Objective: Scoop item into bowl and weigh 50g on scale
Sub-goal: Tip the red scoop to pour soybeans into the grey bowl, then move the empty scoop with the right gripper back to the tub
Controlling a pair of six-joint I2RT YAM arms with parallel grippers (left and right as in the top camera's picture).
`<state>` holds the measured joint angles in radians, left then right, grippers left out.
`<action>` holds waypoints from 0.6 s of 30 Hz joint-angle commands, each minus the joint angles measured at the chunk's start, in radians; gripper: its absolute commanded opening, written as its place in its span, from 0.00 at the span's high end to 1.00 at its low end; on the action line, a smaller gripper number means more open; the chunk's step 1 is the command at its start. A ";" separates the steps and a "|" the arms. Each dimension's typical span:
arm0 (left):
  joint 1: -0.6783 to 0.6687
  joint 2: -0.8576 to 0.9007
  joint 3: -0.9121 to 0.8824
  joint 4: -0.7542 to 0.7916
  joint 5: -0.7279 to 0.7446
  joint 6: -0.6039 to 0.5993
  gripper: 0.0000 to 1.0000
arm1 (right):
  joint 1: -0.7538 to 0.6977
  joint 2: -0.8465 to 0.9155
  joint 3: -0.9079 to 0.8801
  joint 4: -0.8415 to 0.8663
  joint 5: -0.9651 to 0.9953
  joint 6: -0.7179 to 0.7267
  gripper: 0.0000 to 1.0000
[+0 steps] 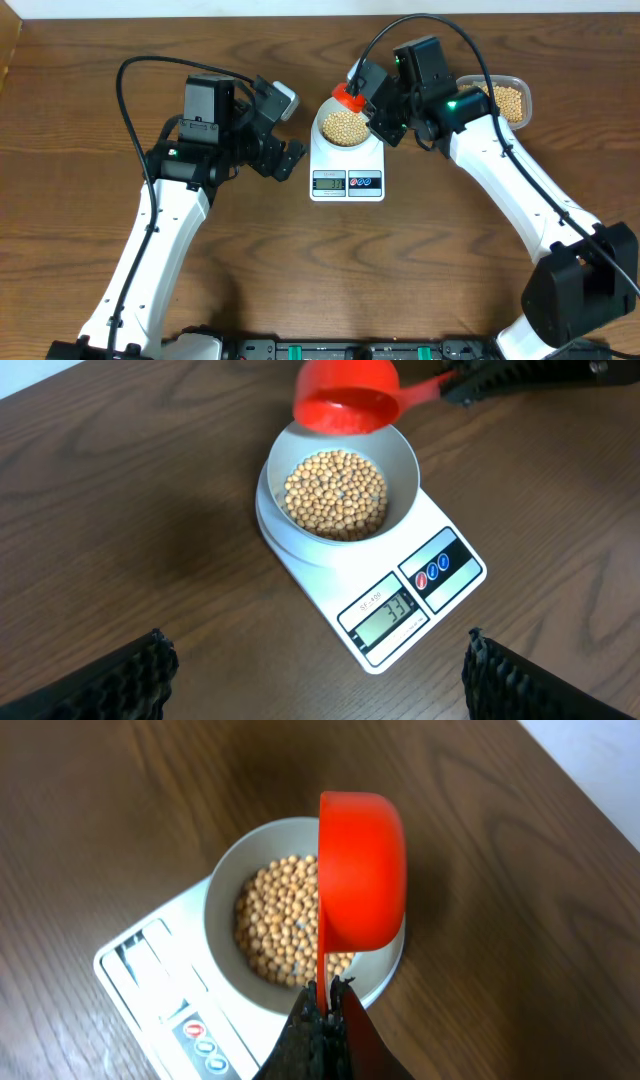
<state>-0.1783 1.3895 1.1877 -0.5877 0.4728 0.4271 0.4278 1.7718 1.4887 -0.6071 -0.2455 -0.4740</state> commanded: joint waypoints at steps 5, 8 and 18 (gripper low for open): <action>0.002 -0.002 -0.004 -0.003 0.013 0.018 0.06 | 0.005 -0.077 -0.004 0.032 0.120 0.269 0.99; 0.002 -0.002 -0.004 -0.003 0.013 0.018 0.06 | 0.005 -0.133 -0.004 0.024 0.331 0.400 0.99; 0.002 -0.002 -0.004 -0.003 0.013 0.018 0.06 | -0.004 -0.182 -0.004 -0.096 0.686 0.555 0.99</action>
<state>-0.1783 1.3895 1.1877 -0.5880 0.4728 0.4271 0.4278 1.5997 1.4887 -0.6811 0.3111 0.0021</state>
